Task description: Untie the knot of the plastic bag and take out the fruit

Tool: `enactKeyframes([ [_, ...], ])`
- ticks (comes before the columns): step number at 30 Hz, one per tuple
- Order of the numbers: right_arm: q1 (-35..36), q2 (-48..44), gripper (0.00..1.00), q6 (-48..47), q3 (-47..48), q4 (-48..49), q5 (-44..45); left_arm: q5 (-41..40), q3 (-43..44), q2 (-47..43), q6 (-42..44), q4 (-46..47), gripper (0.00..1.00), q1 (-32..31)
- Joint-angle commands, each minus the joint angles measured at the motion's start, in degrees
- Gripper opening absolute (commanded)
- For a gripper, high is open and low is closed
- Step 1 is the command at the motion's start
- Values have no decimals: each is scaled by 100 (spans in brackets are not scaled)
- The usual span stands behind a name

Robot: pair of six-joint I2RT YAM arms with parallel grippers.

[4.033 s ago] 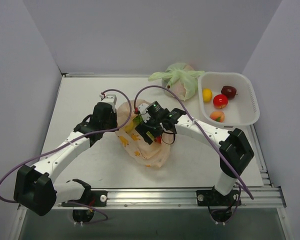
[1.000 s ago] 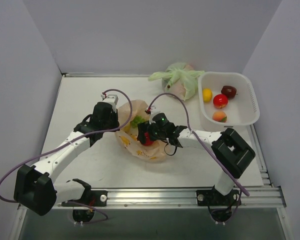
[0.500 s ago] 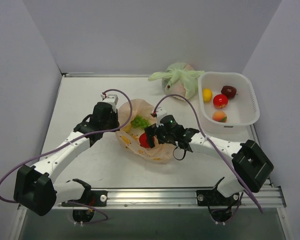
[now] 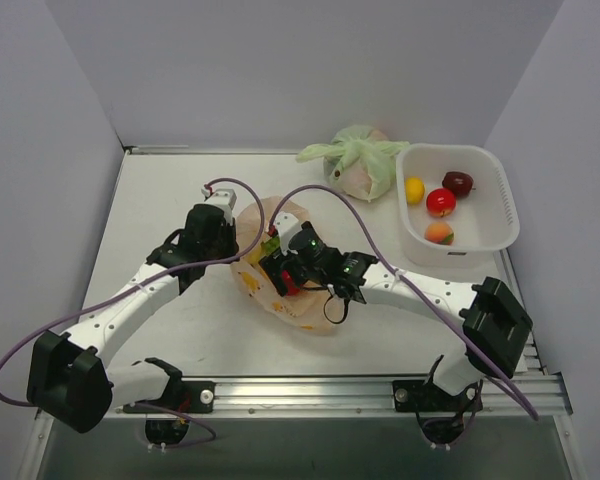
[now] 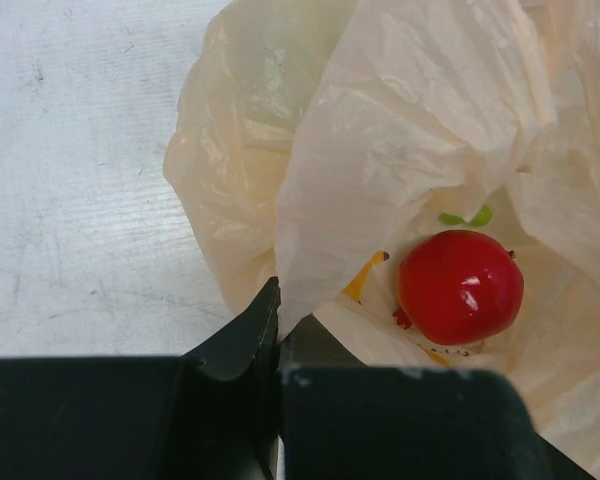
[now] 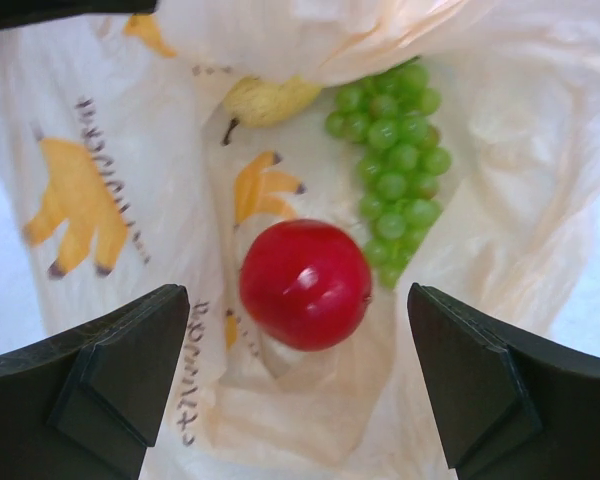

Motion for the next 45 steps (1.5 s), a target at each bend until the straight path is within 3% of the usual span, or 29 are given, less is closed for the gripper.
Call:
enactKeyframes([
  [1, 118, 236, 95, -339, 361, -161, 1082, -7, 162, -182, 63, 210, 1, 26],
  [3, 215, 254, 95, -496, 475, -153, 1218, -33, 171, -182, 64, 210, 1, 26],
  [9, 189, 569, 91, -709, 678, -232, 401, -25, 188, -182, 64, 184, 1, 26],
  [15, -31, 1150, 88, -227, 634, -127, -82, -51, 180, -217, 64, 184, 1, 26],
  [25, -145, 1598, 89, 126, 353, 137, -4, -42, 180, -191, 64, 193, 1, 26],
  [27, -163, 1572, 84, 135, 266, 155, -4, -42, 180, -191, 64, 184, 1, 26],
  [30, -163, 1371, 62, 126, 186, 155, -21, -42, 171, -173, 64, 184, 1, 26],
  [31, -163, 1283, 48, 118, 142, 155, -21, -42, 180, -173, 64, 184, 1, 26],
  [34, -163, 791, 31, 91, 116, 138, -144, -42, 188, -164, 64, 184, 1, 26],
  [41, -303, -596, 28, -120, 422, -29, -476, -77, 188, -164, 72, 184, 1, 35],
  [45, -812, -1152, 29, -277, 528, -91, -435, -77, 188, -182, 72, 166, 1, 35],
])
